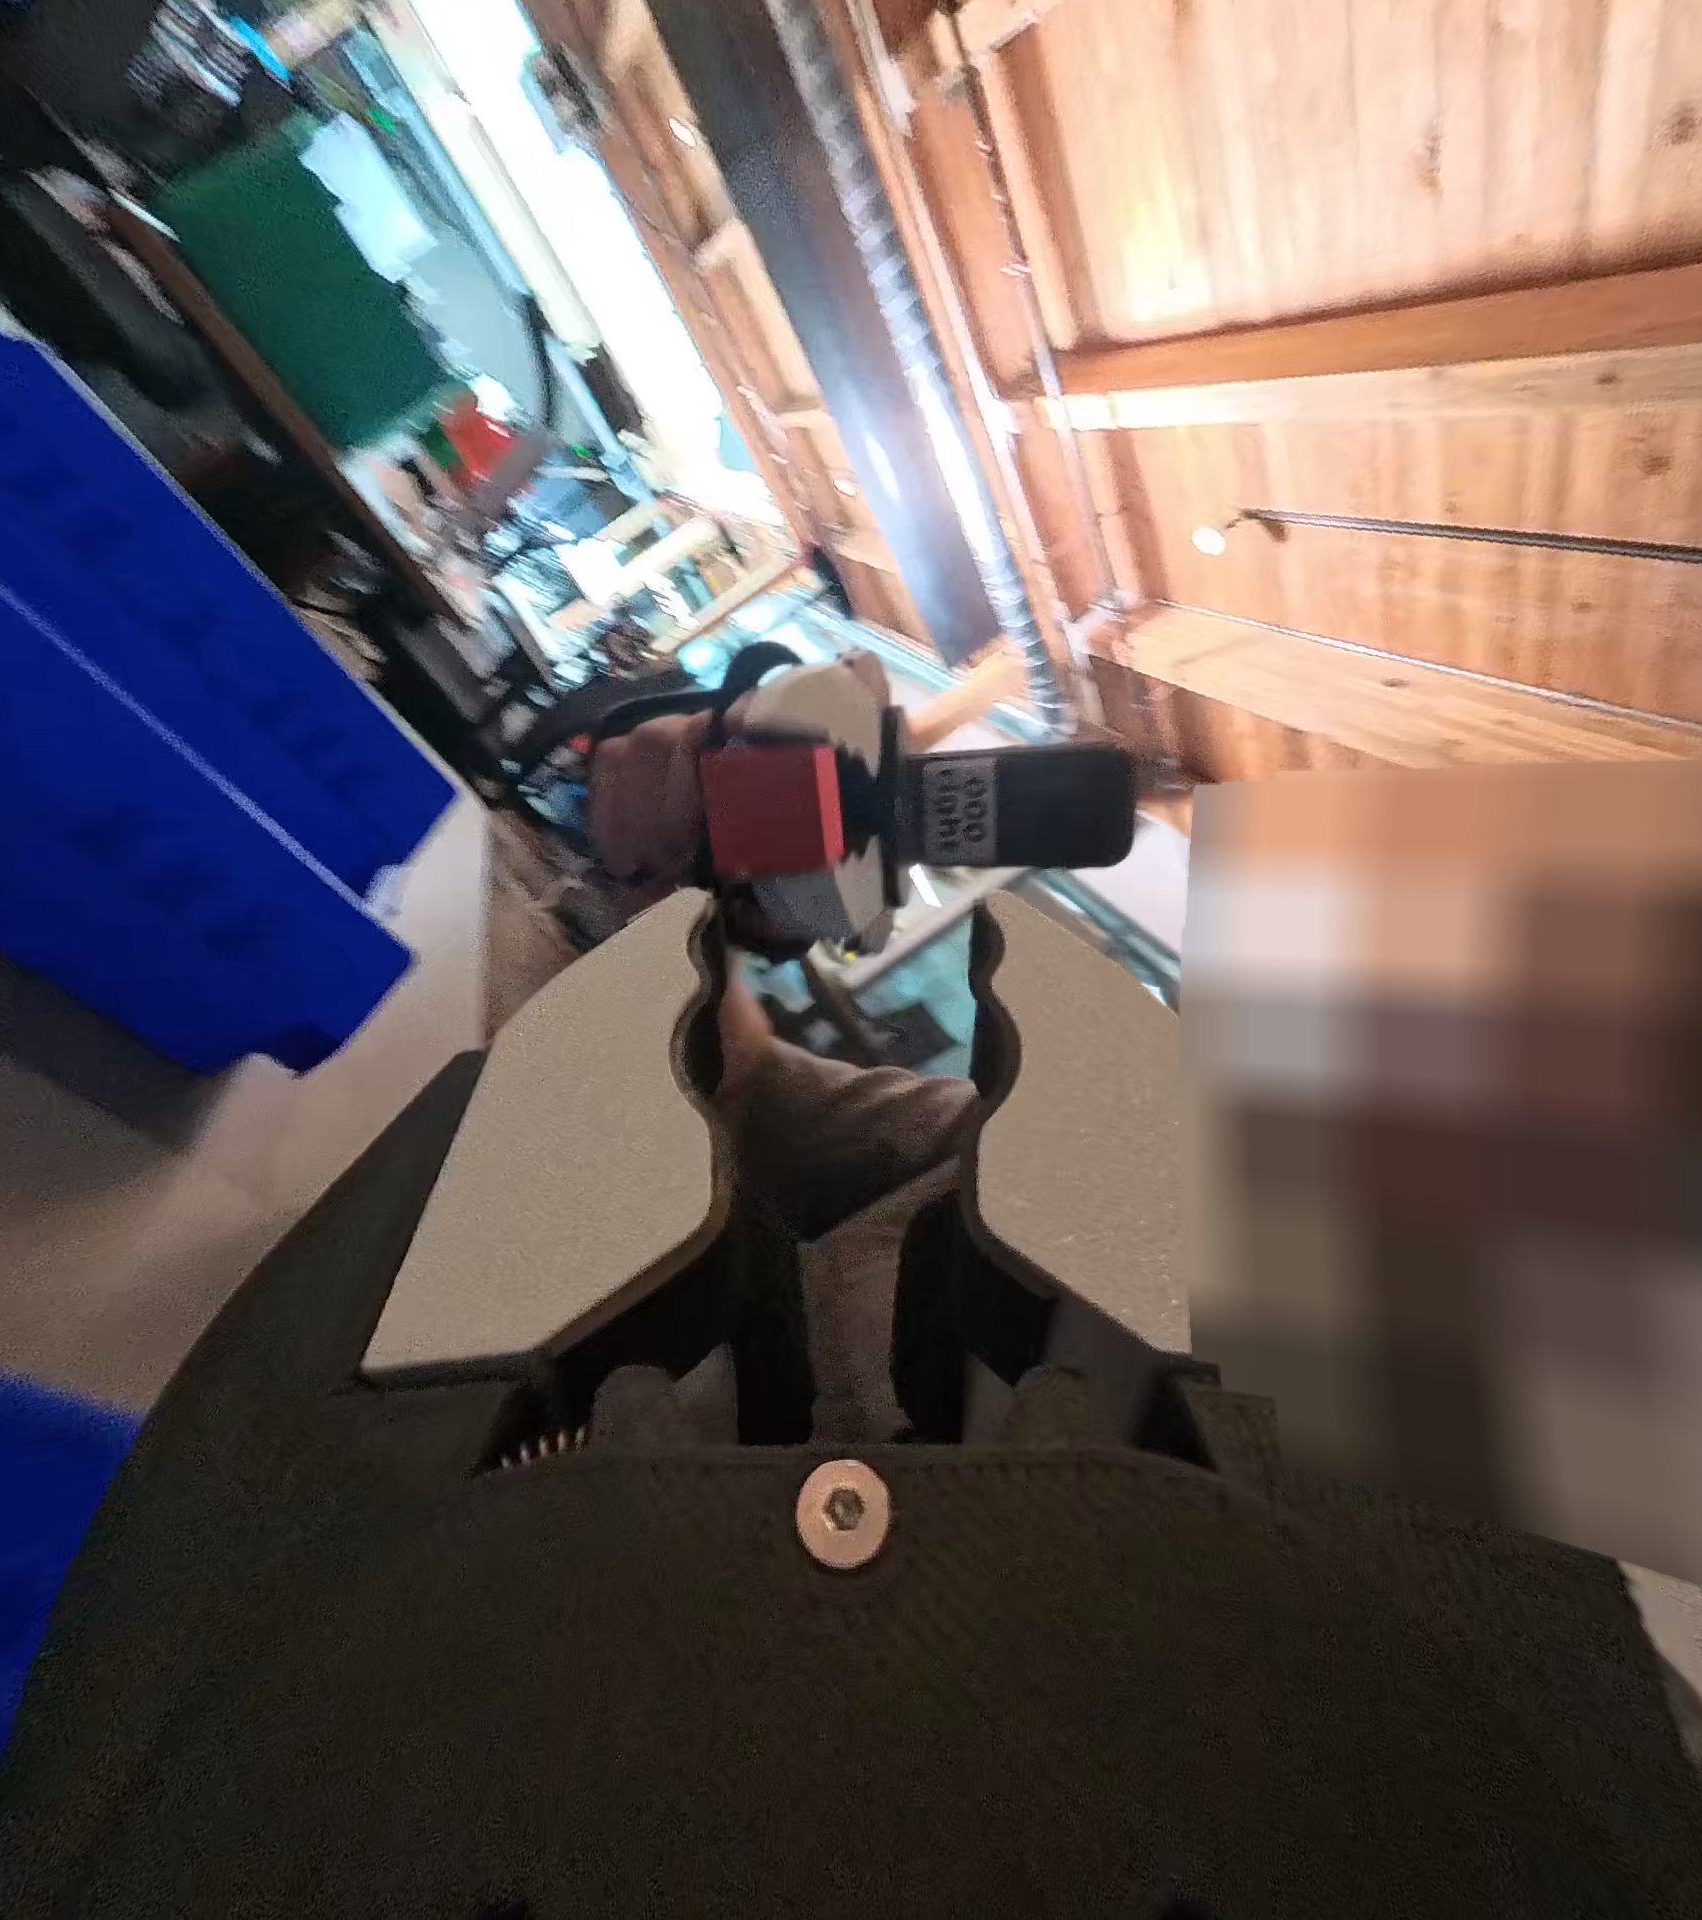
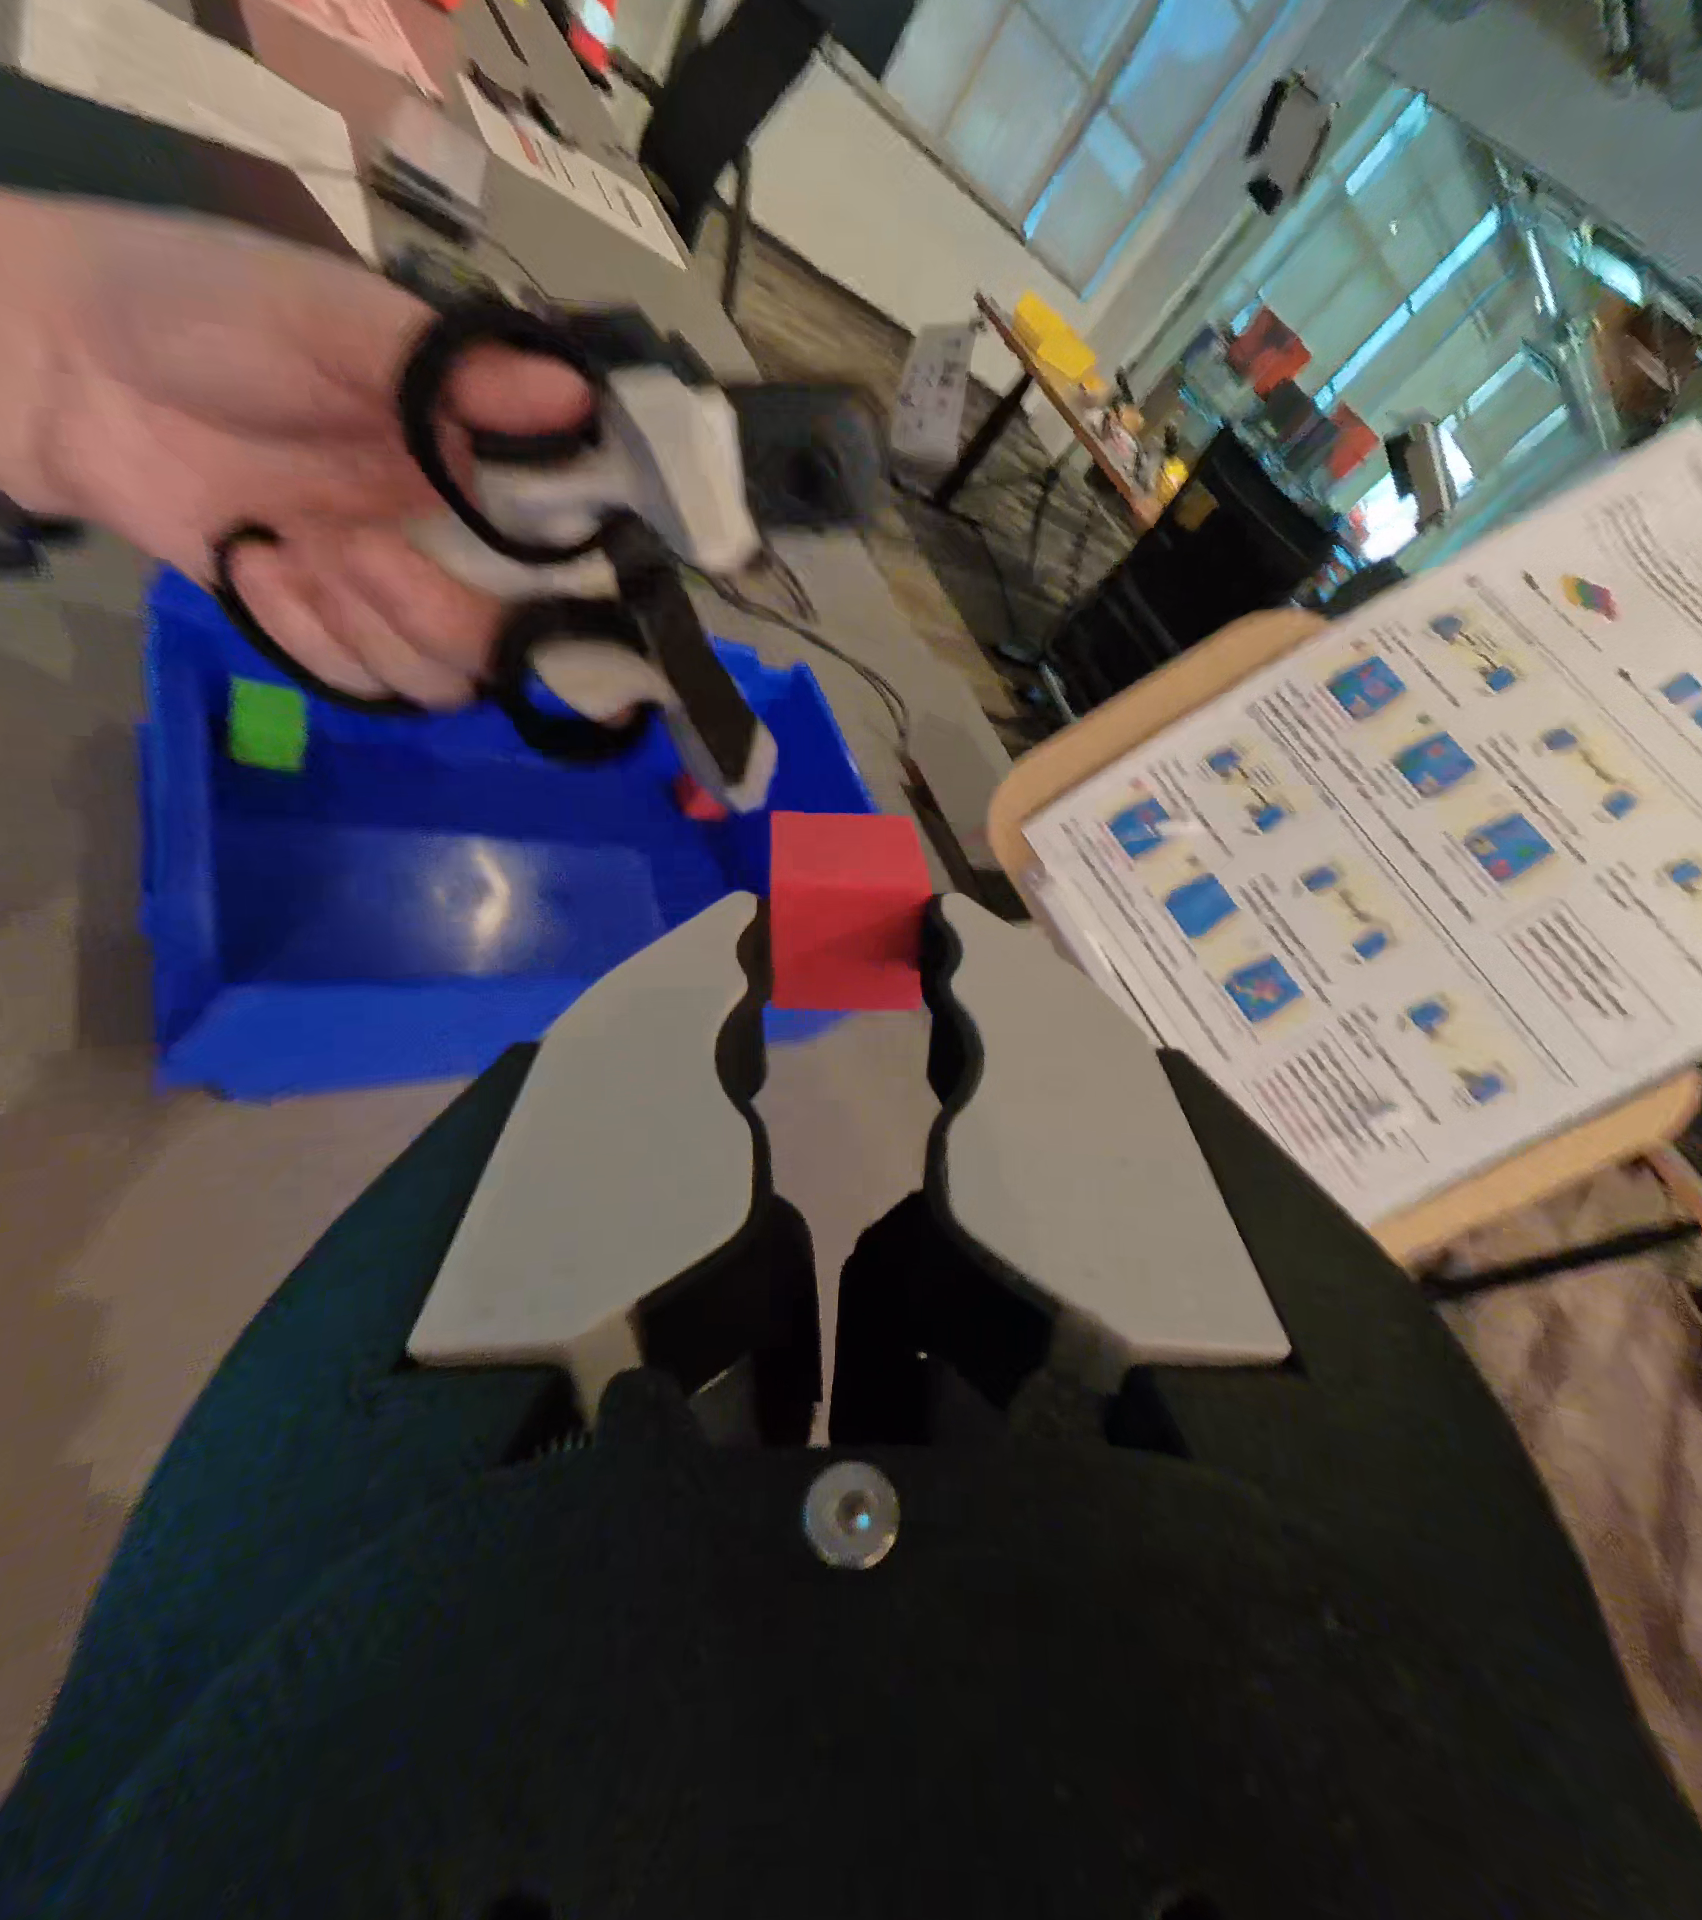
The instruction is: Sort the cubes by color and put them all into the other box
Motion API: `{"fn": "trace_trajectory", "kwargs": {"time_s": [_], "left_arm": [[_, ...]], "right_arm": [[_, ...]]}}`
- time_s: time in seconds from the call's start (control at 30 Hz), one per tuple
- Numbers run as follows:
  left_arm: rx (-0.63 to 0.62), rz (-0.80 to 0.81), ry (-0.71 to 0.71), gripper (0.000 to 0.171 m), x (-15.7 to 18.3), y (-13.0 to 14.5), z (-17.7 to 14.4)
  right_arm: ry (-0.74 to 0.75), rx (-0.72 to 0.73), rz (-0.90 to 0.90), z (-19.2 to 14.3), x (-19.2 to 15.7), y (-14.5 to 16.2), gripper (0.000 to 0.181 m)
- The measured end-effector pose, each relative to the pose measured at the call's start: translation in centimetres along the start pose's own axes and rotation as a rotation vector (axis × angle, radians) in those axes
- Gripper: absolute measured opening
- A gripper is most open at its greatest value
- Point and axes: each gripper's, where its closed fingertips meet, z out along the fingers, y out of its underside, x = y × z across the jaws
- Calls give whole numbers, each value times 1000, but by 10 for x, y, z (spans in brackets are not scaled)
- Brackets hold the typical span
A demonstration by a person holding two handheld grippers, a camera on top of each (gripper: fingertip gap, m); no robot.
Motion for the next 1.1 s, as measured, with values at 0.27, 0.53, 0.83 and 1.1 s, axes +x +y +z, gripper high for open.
{"fn": "trace_trajectory", "kwargs": {"time_s": [0.27, 0.53, 0.83, 1.1], "left_arm": [[82, 283, -378, 38, -2, 15, -37], [94, 333, -501, 38, 2, 28, -61], [96, 351, -508, 38, 5, 25, -66], [89, 369, -541, 38, 6, 25, -71]], "right_arm": [[128, -499, 194, -63, 115, 109, 27], [-87, -945, 391, -98, 83, 213, 28], [-307, -1230, 566, -134, 25, 271, 28], [-288, -1437, 592, -154, 20, 313, 28]]}}
